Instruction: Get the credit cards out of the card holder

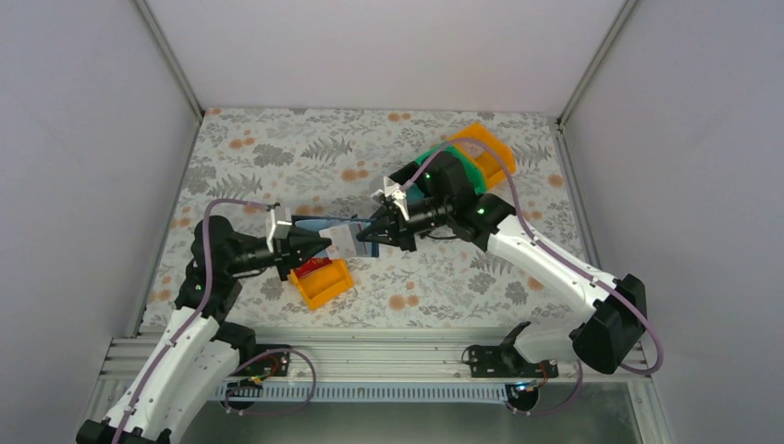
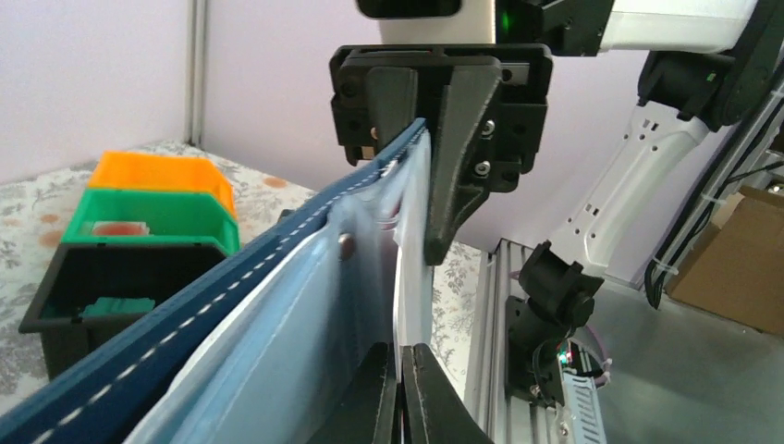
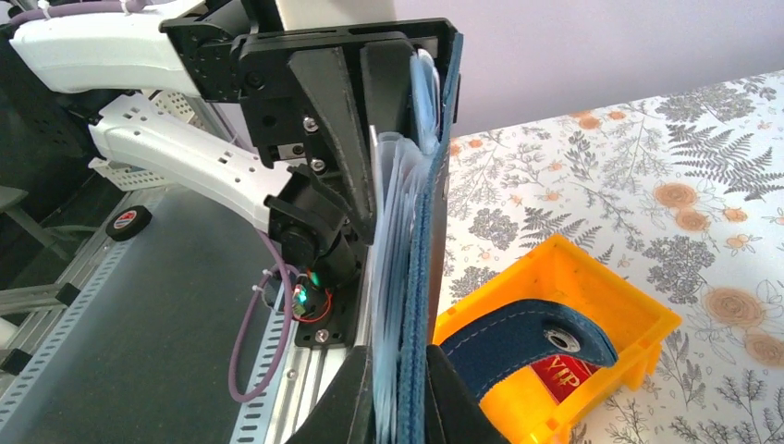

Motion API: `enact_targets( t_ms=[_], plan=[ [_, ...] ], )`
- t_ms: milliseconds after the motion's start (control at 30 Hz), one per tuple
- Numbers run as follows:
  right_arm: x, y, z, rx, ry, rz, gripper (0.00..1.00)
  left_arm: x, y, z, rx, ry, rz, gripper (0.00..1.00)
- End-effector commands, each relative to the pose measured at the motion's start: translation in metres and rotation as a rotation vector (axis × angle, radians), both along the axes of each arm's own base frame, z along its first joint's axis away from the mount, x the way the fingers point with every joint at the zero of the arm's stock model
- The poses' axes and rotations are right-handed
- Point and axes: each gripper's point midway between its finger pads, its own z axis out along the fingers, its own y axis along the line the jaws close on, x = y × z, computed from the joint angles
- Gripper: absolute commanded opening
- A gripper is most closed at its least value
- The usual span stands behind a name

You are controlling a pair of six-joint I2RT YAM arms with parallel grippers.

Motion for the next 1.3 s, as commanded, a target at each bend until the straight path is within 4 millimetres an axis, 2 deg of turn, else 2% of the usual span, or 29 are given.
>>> enact_targets(
  t_ms=[0,67,133,233,333,467,600,667,800,933,1067,1267],
  plan=[
    [0.002,0.004,0.020,0.050,-0.040,-0.002,0.04,-0.002,0.000,0.006,-0.002,-0.045,0.003,0.02],
    [0.012,0.002,0.017,0.025,-0.044,-0.062,0.04,0.004,0.004,0.001,0.013,0.006,0.052,0.02],
    [0.034,-0.003,0.010,-0.017,-0.045,-0.198,0.04,0.017,0.011,-0.007,0.031,0.063,0.145,0.02],
    [0.073,-0.025,-0.001,-0.051,0.005,-0.407,0.04,0.037,0.026,-0.018,0.045,0.121,0.295,0.02],
    [0.102,-0.054,-0.017,-0.083,0.102,-0.550,0.04,0.050,0.038,-0.027,0.017,0.181,0.396,0.02],
    [0.115,-0.077,-0.045,-0.147,0.219,-0.649,0.04,0.060,0.054,-0.042,-0.026,0.246,0.500,0.02],
    [0.104,-0.084,-0.079,-0.260,0.367,-0.663,0.04,0.064,0.062,-0.042,-0.057,0.254,0.544,0.02],
    [0.089,-0.087,-0.101,-0.324,0.468,-0.638,0.04,0.064,0.063,-0.042,-0.072,0.256,0.545,0.02],
    [0.044,-0.084,-0.137,-0.375,0.698,-0.495,0.04,0.061,0.062,-0.041,-0.109,0.244,0.530,0.02],
    [0.023,-0.092,-0.181,-0.454,0.817,-0.485,0.04,0.051,0.055,-0.037,-0.164,0.243,0.454,0.02],
    [0.014,-0.091,-0.211,-0.479,0.898,-0.451,0.04,0.045,0.055,-0.031,-0.179,0.218,0.441,0.02],
    [0.024,-0.097,-0.234,-0.563,0.894,-0.519,0.06,0.042,0.056,-0.027,-0.191,0.194,0.441,0.02]
  ],
)
